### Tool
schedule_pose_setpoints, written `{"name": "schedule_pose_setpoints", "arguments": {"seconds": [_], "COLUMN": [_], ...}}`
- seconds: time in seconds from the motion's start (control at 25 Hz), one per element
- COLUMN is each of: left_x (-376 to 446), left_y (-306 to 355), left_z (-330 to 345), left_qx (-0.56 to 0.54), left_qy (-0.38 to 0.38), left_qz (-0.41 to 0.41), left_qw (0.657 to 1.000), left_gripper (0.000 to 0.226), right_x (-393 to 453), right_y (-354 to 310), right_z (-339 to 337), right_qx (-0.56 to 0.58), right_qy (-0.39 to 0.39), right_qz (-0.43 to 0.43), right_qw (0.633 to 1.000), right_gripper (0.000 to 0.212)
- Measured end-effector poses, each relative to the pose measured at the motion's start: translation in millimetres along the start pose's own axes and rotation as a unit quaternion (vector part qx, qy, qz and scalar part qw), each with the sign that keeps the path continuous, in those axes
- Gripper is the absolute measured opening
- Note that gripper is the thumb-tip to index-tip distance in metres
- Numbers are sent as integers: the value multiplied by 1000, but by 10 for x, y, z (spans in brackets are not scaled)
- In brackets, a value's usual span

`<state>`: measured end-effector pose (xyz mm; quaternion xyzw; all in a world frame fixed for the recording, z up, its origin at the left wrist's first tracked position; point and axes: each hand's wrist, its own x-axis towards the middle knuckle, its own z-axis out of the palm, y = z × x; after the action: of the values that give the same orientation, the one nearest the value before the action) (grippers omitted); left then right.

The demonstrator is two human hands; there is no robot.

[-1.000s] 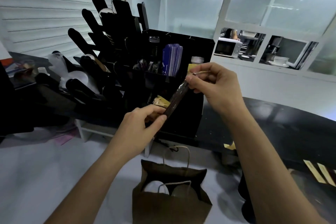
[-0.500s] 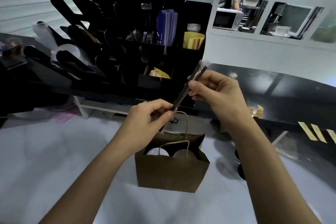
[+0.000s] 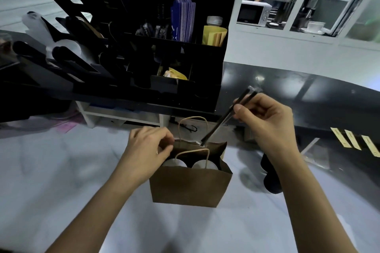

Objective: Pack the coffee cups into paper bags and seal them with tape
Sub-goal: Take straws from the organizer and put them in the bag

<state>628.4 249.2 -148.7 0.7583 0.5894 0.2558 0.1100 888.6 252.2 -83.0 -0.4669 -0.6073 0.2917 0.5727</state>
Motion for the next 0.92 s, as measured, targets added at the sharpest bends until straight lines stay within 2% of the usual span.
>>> {"name": "schedule_pose_setpoints", "arguments": {"seconds": [0.16,0.36,0.56,0.64,0.76,0.92], "left_x": [-20,71,74,66,66,63], "left_y": [-101,-223,-300,-341,-394,-436], "left_z": [78,52,116,152,196,230], "left_qx": [74,74,39,17,-10,-43], "left_qy": [-79,-205,-258,-266,-267,-261], "left_qz": [-24,-30,-35,-34,-29,-28], "left_qw": [994,976,965,963,963,964], "left_gripper": [27,68,99,107,115,119], "right_x": [-113,-232,-276,-255,-227,-173], "right_y": [178,388,523,610,743,930], "right_z": [51,264,414,496,662,915], "right_qx": [-75,-140,-195,-261,-364,-485], "right_qy": [-51,-115,-140,-162,-213,-273], "right_qz": [-12,-10,-11,-53,-116,-95], "right_qw": [996,983,971,950,899,825], "right_gripper": [5,13,15,15,16,25]}}
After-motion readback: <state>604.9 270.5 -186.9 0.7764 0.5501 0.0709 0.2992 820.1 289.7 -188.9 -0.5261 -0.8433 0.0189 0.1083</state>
